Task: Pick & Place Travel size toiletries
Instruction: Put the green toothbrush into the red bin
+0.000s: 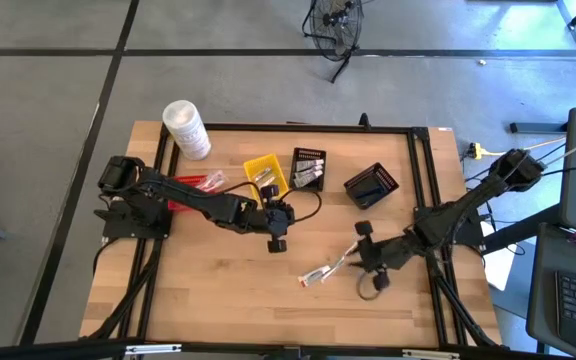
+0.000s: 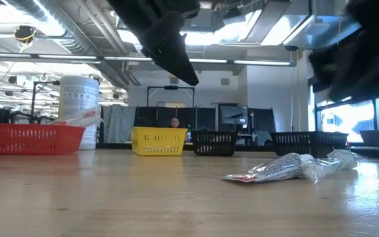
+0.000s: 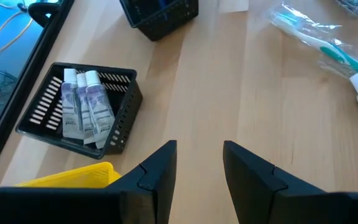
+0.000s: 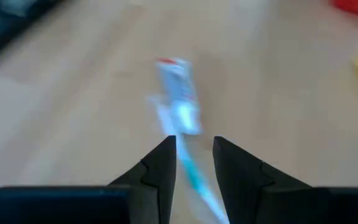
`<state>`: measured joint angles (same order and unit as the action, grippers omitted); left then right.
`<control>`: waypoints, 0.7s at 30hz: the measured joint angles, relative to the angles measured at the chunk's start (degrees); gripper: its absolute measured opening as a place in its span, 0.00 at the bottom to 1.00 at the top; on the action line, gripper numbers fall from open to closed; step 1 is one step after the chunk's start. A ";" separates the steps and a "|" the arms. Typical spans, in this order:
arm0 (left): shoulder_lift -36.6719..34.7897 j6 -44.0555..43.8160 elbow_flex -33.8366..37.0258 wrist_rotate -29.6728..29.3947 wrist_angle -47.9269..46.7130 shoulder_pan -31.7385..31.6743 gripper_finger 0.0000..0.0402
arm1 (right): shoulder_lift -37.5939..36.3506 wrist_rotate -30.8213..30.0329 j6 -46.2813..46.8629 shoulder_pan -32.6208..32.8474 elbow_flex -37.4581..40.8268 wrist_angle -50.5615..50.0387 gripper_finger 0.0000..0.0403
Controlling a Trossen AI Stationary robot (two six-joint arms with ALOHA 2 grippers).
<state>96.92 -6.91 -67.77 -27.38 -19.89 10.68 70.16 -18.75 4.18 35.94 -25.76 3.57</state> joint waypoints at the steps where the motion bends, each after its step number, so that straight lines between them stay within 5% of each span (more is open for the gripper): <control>1: 0.00 -0.02 0.00 0.00 0.12 0.02 0.31 | 0.90 -1.25 0.86 -1.16 0.02 -0.26 0.27; 10: 0.00 -1.34 0.00 0.03 1.96 0.04 0.31 | 10.43 7.85 5.97 -9.77 0.09 4.81 0.30; 21: 0.00 -1.34 0.00 0.03 1.89 0.04 0.31 | 16.92 14.07 4.20 -10.99 0.04 7.48 0.52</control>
<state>96.92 -8.25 -67.77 -27.35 -18.00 10.72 87.08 -4.68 8.38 24.95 -25.71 11.04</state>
